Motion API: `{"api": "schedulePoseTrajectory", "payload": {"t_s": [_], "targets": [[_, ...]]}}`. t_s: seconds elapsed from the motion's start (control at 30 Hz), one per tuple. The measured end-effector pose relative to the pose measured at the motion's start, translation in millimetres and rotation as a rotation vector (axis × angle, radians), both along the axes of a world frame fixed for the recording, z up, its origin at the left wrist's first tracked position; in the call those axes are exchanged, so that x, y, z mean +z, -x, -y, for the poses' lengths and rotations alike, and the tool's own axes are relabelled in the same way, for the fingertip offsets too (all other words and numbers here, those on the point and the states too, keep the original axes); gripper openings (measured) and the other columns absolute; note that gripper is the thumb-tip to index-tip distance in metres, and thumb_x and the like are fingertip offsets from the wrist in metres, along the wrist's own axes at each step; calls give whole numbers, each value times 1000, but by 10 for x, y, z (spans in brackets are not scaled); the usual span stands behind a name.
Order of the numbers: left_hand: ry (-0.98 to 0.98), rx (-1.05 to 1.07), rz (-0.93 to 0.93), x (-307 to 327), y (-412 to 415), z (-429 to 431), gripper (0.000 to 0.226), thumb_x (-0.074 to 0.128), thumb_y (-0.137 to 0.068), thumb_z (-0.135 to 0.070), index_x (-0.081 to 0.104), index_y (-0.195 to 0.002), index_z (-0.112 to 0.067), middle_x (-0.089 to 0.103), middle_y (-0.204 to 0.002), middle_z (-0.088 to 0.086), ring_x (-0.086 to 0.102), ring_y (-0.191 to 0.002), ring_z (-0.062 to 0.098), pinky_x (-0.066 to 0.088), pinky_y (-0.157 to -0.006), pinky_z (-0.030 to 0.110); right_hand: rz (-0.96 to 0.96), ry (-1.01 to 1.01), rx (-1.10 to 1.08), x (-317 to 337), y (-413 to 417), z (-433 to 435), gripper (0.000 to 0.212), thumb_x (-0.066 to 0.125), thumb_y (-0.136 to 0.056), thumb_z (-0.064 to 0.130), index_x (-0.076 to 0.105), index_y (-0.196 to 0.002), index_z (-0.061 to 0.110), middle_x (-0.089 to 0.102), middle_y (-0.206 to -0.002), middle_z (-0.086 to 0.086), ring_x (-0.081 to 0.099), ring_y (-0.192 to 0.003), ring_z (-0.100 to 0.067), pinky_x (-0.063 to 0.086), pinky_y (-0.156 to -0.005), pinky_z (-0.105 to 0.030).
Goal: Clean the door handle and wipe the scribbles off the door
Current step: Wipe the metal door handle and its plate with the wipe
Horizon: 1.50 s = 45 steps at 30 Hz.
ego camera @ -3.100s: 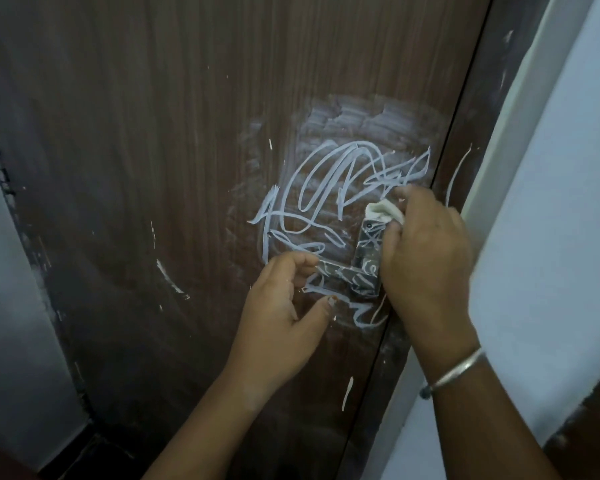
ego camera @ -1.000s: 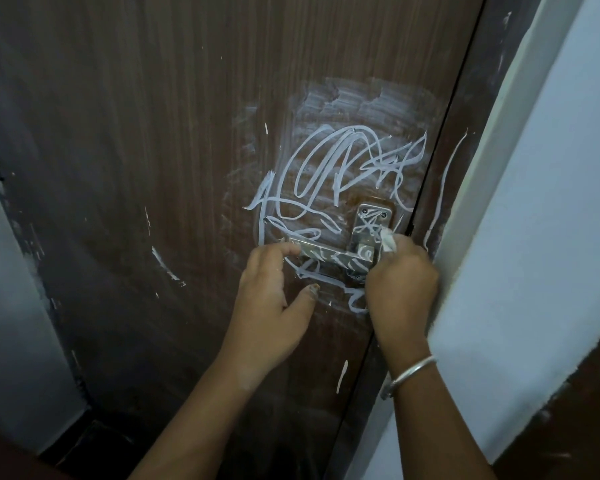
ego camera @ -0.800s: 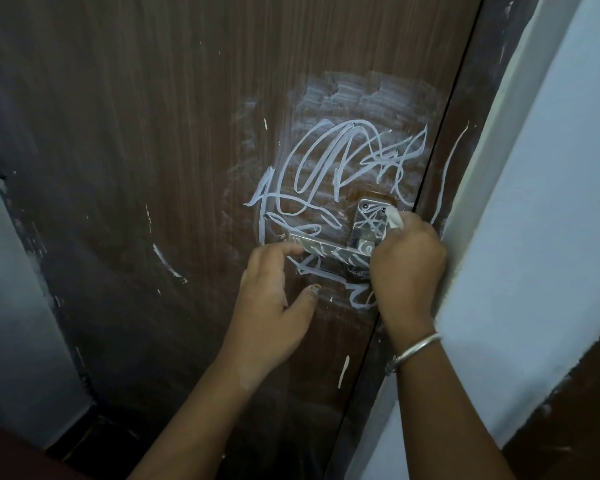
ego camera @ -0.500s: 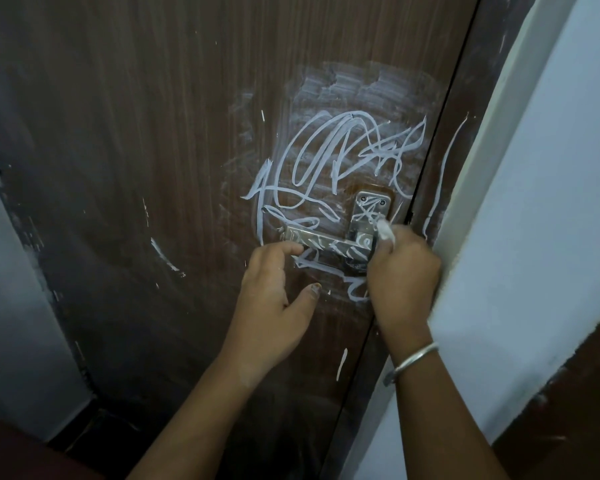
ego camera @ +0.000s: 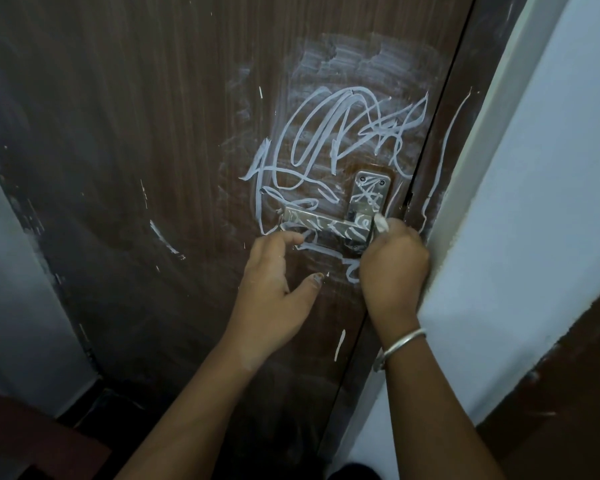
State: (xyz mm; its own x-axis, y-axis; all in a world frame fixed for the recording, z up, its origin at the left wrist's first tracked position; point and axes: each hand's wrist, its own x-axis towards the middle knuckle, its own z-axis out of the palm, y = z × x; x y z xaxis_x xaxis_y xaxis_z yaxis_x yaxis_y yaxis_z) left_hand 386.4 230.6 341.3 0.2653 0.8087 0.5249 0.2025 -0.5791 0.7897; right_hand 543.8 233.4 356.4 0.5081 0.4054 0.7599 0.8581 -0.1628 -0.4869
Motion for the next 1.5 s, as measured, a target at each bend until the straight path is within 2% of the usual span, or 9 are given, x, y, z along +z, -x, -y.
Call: {"api": "schedulePoseTrajectory", "payload": {"t_s": [0.17, 0.33, 0.43, 0.57, 0.83, 1.23, 1.3, 1.37, 1.5], "targets": [[16, 5, 20, -16, 5, -13, 43, 69, -79, -17, 48, -112, -33, 41, -112, -24, 45, -75, -20, 42, -68, 4, -41, -19, 17, -107, 33, 14, 27, 47, -89, -2, 65, -110, 0, 64, -96, -23, 61, -84, -37, 47, -71, -36], [49, 6, -1, -65, -16, -11, 41, 69, -80, -20, 48, -113, -34, 41, -112, -26, 44, -65, -8, 39, -67, 1, -315, -53, 145, -372, 75, 82, 25, 50, -91, 2, 66, -111, 0, 68, -107, -18, 63, -99, -29, 44, -88, -24], [62, -14, 11, -78, 4, -9, 41, 69, -80, -19, 48, -112, -35, 43, -111, -24, 47, -68, -14, 42, -67, 3, -785, -160, 235, -363, 95, 7, 18, 53, -92, 6, 67, -103, 1, 69, -96, -15, 65, -84, -25, 54, -77, -34], [75, -4, 26, -102, 46, -30, 41, 69, -79, -18, 48, -109, -36, 44, -111, -20, 47, -88, -19, 43, -73, 7, -1548, -526, 425, -292, 233, -74, 16, 55, -91, 2, 63, -105, 0, 63, -85, -6, 60, -73, -15, 51, -59, -21], [62, 18, 32, -122, 28, -35, 43, 69, -79, -14, 48, -107, -38, 44, -107, -22, 46, -71, -6, 45, -68, 12, -1934, -670, 580, -128, 498, -199, 20, 50, -91, -8, 53, -76, 5, 53, -78, -8, 52, -69, -17, 46, -59, -25], [81, 26, 9, -143, 75, -50, 39, 66, -81, -15, 49, -110, -34, 44, -108, -22, 48, -80, -8, 47, -77, 16, -1974, -560, 774, -137, 492, -227, 13, 51, -92, -2, 55, -83, 7, 55, -86, -7, 52, -74, -14, 47, -49, -18], [51, 40, -25, -132, 68, -44, 35, 63, -83, -12, 52, -112, -28, 44, -106, -19, 48, -95, -8, 45, -86, 23, -1900, -575, 805, -58, 505, -245, 19, 50, -90, -5, 54, -77, 8, 56, -78, -6, 53, -69, -13, 46, -45, -17], [19, 92, -44, -114, 74, -40, 30, 60, -85, -7, 56, -112, -20, 46, -107, -11, 50, -105, 11, 44, -93, 34, -1761, -536, 737, -39, 506, -234, 20, 52, -89, -6, 57, -75, 8, 58, -69, -3, 54, -62, -12, 42, -43, -17], [-2, 127, 1, -50, 23, -28, 24, 56, -88, -6, 61, -110, -14, 53, -109, -7, 53, -109, 16, 43, -97, 40, -1396, -338, 640, -300, 673, -112, 12, 58, -87, -2, 64, -96, 2, 67, -79, -10, 62, -63, -15, 46, -53, -23]]}}
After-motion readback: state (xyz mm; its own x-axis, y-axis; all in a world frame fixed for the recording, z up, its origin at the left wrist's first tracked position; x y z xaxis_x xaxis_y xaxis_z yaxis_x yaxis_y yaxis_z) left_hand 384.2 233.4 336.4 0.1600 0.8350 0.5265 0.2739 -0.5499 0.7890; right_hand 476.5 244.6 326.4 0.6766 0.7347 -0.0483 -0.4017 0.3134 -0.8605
